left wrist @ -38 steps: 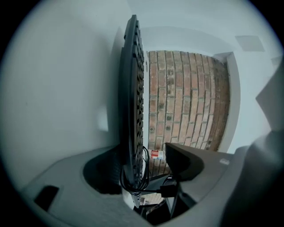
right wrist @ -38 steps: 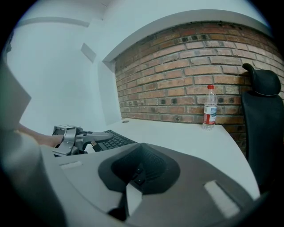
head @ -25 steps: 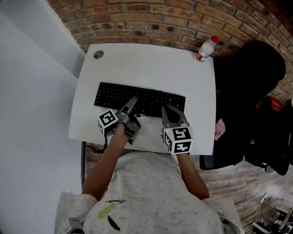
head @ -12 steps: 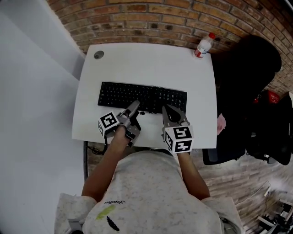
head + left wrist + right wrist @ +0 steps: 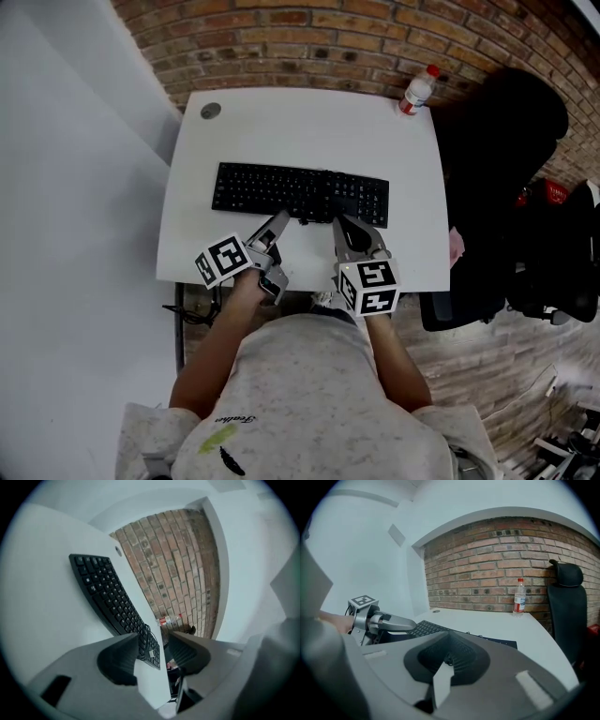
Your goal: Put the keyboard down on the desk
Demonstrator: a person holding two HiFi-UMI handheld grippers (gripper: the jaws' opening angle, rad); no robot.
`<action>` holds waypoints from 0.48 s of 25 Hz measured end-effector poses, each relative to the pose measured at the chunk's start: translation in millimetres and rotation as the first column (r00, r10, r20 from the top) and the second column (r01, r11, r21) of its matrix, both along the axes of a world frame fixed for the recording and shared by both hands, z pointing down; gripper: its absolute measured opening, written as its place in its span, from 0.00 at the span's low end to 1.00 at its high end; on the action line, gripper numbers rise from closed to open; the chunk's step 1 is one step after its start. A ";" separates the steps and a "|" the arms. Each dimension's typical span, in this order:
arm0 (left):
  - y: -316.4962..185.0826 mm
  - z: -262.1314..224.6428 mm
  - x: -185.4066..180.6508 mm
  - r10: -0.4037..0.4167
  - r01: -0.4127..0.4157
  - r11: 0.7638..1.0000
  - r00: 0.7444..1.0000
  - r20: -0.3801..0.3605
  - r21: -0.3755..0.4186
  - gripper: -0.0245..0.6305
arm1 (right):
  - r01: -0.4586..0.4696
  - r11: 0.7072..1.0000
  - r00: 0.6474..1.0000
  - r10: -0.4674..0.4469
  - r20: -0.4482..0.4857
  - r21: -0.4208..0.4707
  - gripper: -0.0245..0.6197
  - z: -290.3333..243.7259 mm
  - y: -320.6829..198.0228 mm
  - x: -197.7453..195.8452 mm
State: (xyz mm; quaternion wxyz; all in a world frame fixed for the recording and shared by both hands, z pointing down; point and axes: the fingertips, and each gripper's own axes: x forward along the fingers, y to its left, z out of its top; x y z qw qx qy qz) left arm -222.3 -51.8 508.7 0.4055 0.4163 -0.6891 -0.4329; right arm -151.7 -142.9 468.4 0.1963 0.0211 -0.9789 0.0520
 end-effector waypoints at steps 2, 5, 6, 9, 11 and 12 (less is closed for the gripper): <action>5.6 -6.1 3.3 0.029 -0.026 0.999 0.996 0.082 -0.041 0.30 | -0.006 1.000 1.000 0.006 0.008 0.001 0.05 -3.2 5.5 2.9; 10.6 -15.5 8.7 0.083 -0.056 0.991 0.970 0.228 -0.124 0.26 | -0.006 1.000 1.000 0.006 0.018 0.002 0.05 -8.2 13.0 8.0; 11.7 -19.1 10.5 0.100 -0.060 0.987 0.956 0.274 -0.149 0.23 | -0.006 1.000 1.000 0.006 0.022 0.003 0.05 -9.8 15.4 9.7; 13.6 -31.1 16.7 0.139 -0.064 0.977 0.913 0.382 -0.203 0.14 | -0.010 1.000 0.999 0.010 0.032 0.003 0.05 -14.4 20.4 14.9; 15.4 -36.4 20.5 0.166 -0.062 0.968 0.882 0.440 -0.242 0.10 | -0.015 1.000 0.999 0.015 0.039 0.002 0.05 -17.1 22.7 18.3; 16.4 -38.2 22.1 0.180 -0.061 0.964 0.867 0.464 -0.261 0.08 | -0.019 1.000 0.999 0.019 0.043 0.001 0.05 -18.7 23.7 19.9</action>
